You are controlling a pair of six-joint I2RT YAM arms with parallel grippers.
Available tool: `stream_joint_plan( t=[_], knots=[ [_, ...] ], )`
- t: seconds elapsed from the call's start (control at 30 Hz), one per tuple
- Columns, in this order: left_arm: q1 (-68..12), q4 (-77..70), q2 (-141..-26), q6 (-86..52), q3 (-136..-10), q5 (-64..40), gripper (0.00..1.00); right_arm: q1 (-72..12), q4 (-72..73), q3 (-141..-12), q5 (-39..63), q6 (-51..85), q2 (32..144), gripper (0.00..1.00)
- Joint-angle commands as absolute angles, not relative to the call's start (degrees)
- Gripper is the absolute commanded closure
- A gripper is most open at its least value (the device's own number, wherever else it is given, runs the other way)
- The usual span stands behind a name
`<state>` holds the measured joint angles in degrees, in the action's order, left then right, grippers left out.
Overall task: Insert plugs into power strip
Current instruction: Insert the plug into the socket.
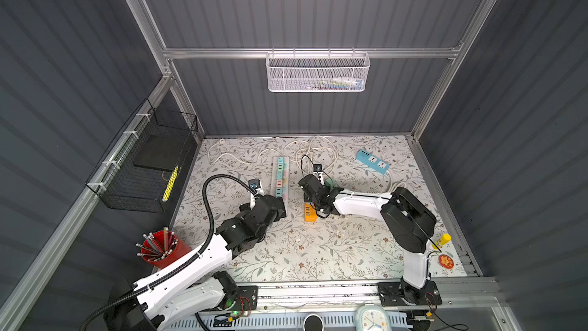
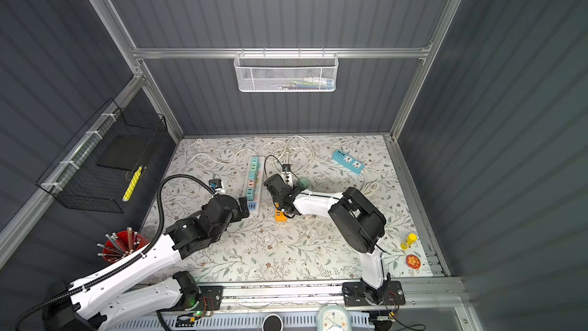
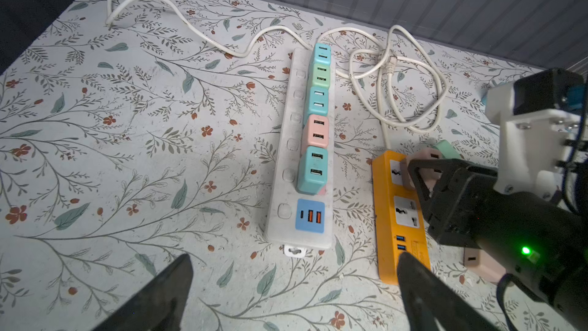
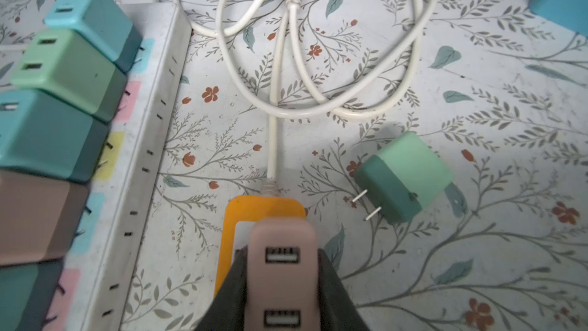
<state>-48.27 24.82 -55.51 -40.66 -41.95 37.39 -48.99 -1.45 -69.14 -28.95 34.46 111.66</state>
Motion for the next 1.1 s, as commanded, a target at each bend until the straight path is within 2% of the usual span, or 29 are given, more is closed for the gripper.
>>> stream_joint_plan(
  t=[0.0, 0.13, 0.27, 0.47, 0.6, 0.7, 0.87, 1.07],
  knots=[
    [-47.96, 25.69, -56.16, -39.46, -43.39, 38.85, 0.00, -49.14, -6.13, -65.96, -21.47, 26.19, 113.62, 0.70],
    [-47.94, 25.92, -57.48, -39.51, -44.55, 38.18, 0.00, -49.47, -5.33, -65.83, -17.79, 20.26, 112.70, 0.67],
    [-47.94, 23.78, -56.87, -39.69, -43.07, 37.75, 0.00, -49.67, -5.02, -64.73, -15.43, 21.56, 112.36, 0.63],
    [-47.99, 22.33, -57.95, -39.28, -43.29, 36.30, 0.00, -49.74, -6.48, -65.19, -12.08, 23.98, 110.84, 0.50],
    [-47.93, 18.85, -58.39, -38.86, -41.88, 32.35, 0.00, -49.62, -7.51, -65.53, -12.22, 25.96, 104.68, 0.34],
    [-47.97, 18.88, -58.19, -38.83, -42.15, 32.85, 0.00, -49.42, -9.10, -66.70, -11.86, 25.42, 101.50, 0.30],
    [-47.96, 19.42, -57.06, -38.30, -42.18, 33.83, 0.00, -48.89, -12.73, -70.33, -12.03, 25.69, 100.31, 0.28],
    [-47.95, 20.12, -55.19, -38.43, -41.46, 35.30, 0.00, -46.26, -14.40, -72.08, -13.43, 27.61, 99.41, 0.30]
  ],
)
